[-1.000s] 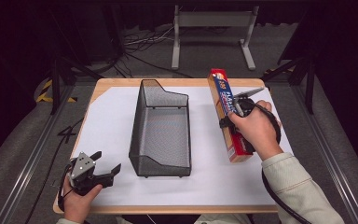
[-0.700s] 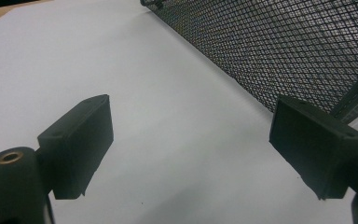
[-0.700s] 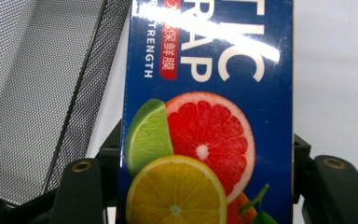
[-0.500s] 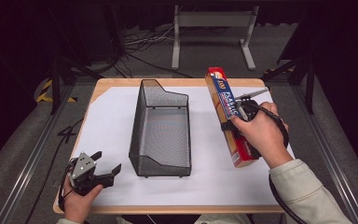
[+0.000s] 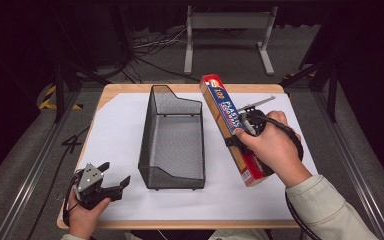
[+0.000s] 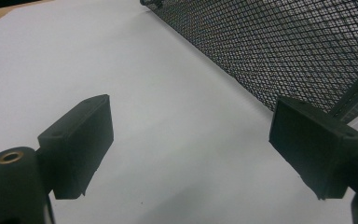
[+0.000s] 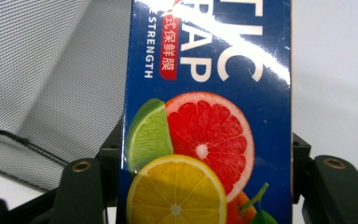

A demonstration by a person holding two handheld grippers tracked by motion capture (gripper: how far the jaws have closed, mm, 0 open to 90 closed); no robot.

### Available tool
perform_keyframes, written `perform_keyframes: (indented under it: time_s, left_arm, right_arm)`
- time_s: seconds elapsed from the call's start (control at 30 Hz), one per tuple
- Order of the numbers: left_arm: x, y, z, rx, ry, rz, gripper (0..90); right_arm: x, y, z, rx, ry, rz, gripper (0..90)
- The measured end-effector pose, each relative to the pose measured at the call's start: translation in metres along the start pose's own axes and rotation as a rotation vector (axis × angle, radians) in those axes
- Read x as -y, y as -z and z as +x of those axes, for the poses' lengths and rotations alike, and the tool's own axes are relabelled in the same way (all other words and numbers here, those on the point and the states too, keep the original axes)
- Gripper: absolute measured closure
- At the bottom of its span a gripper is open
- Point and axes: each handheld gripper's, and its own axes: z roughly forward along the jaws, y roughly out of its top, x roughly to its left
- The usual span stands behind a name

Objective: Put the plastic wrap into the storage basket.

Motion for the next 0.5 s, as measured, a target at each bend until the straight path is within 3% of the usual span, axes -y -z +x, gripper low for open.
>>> perform_keyframes:
  time_s: [0.5]
  left_arm:
    - [0.001, 0.000, 0.001, -0.003, 0.001, 0.002, 14.4]
  right_arm:
    - [-0.007, -0.002, 0.041, -0.057, 0.090, 0.014, 39.4]
